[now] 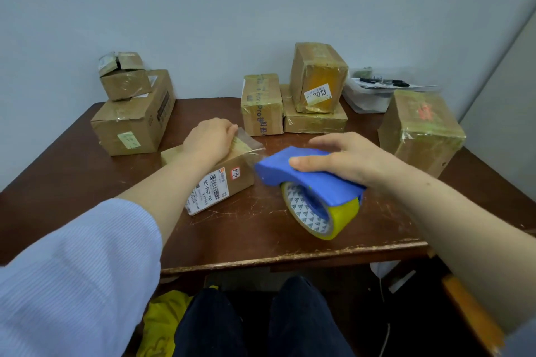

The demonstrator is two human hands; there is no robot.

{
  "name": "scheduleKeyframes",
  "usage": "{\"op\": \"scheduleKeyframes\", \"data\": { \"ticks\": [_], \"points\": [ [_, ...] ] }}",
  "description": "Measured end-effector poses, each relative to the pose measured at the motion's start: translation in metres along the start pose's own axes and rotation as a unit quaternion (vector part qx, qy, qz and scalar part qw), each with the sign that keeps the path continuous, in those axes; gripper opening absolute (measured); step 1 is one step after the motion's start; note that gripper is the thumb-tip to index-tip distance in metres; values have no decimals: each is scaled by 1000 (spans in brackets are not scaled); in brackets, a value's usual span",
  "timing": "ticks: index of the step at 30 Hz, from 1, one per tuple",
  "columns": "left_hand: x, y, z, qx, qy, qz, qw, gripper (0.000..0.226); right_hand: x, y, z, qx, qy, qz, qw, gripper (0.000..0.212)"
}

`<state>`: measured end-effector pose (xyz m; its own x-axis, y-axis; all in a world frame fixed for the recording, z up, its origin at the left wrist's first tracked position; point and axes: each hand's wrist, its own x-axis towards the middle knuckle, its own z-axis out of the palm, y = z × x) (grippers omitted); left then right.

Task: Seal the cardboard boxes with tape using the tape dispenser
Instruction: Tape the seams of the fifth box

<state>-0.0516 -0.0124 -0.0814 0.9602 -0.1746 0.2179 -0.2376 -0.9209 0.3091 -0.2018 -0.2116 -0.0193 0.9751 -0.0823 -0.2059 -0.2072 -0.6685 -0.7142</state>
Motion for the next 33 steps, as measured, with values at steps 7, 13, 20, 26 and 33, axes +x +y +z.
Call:
{"op": "scheduleKeyframes", "data": {
  "ticks": [7, 13, 20, 26, 33],
  "points": [
    [4, -2, 3, 15, -19, -3, 1000, 44, 37, -42, 1, -28, -20, 53, 998, 56],
    [4, -1, 2, 18, -20, -6, 1000, 42, 55, -69, 1, -68, -53, 84, 993, 48],
    [3, -3, 4, 21, -21, 7, 1000, 43, 46, -89, 29, -335, -77, -37, 938, 59],
    [7, -6, 7, 25, -29, 3, 999, 48, 52, -72, -11, -315, -12, -12, 949, 50],
    [4, -4, 3, 34, -47, -12, 998, 53, 54, 10, 13, -397, 119, -33, 909, 60]
  ]
}}
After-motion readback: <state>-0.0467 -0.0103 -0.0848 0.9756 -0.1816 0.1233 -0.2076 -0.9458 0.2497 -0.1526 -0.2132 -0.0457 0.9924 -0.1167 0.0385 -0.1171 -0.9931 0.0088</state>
